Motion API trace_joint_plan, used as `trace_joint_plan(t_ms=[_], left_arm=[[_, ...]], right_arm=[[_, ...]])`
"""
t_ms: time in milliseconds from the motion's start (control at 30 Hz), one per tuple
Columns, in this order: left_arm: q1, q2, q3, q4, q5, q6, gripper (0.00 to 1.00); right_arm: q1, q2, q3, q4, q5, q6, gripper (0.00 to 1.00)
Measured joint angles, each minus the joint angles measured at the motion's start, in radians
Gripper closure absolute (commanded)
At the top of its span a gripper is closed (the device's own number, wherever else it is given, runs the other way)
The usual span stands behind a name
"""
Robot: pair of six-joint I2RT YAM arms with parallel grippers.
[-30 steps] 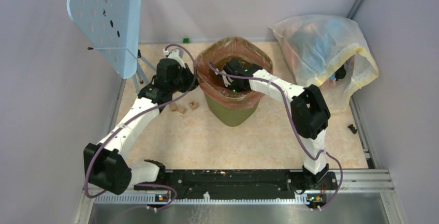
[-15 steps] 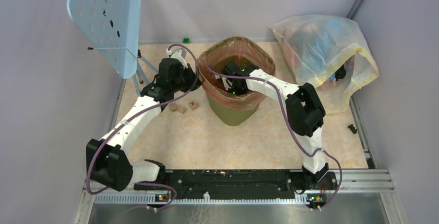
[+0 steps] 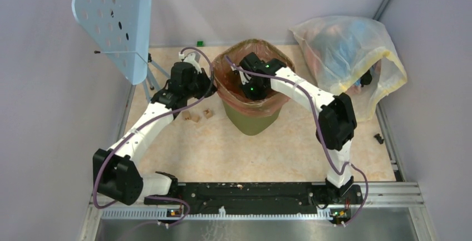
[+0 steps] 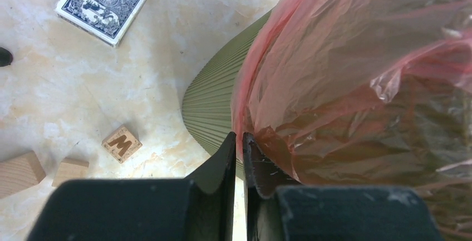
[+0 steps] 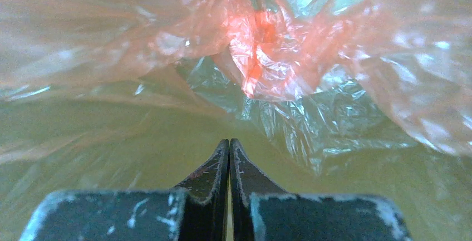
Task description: Put the trash bags into the trash bin
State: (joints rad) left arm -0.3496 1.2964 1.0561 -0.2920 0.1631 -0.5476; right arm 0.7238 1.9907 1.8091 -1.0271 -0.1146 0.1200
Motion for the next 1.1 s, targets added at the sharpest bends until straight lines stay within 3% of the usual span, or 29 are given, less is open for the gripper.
trace_joint_plan(t_ms=[233,300,367,433,600,700,800,933,1100], left_arm=[[0.0,-0.026,0.014,-0.042,-0.06,-0.002,0.73],[0.0,-0.057,0.015,-0.06,-0.08,0.001,0.69],[0.0,-0.096,0.016,-0.077,-0.093,0.004,0.59],[0.0,-0.133,0.017,-0.088,-0.093,0.02,0.47],[0.0,-0.221,0.012,-0.102,-0.035,0.071,0.43],[0.0,-0.296,-0.035,-0.089,0.017,0.095,0.42],[0.0,-0.356,-0.099,-0.066,0.084,0.112,0.34],[-0.001,-0.389,-0.189,-0.029,0.183,0.124,0.04],[-0.002,-0.401,-0.326,0.032,0.266,0.105,0.01]], right_arm=[[0.0,-0.087,0.08,-0.014,0.046,0.024,0.9],[0.0,-0.124,0.113,-0.011,0.067,0.023,0.79],[0.0,-0.167,0.138,-0.008,0.088,0.02,0.68],[0.0,-0.224,0.159,0.003,0.103,0.006,0.63],[0.0,-0.408,0.155,0.064,0.125,-0.006,0.51],[-0.002,-0.572,0.051,0.147,0.144,0.008,0.4],[-0.002,-0.762,-0.127,0.249,0.179,0.033,0.34],[-0.002,-0.975,-0.373,0.36,0.227,0.076,0.25],[-0.002,-1.2,-0.724,0.504,0.211,0.121,0.18]])
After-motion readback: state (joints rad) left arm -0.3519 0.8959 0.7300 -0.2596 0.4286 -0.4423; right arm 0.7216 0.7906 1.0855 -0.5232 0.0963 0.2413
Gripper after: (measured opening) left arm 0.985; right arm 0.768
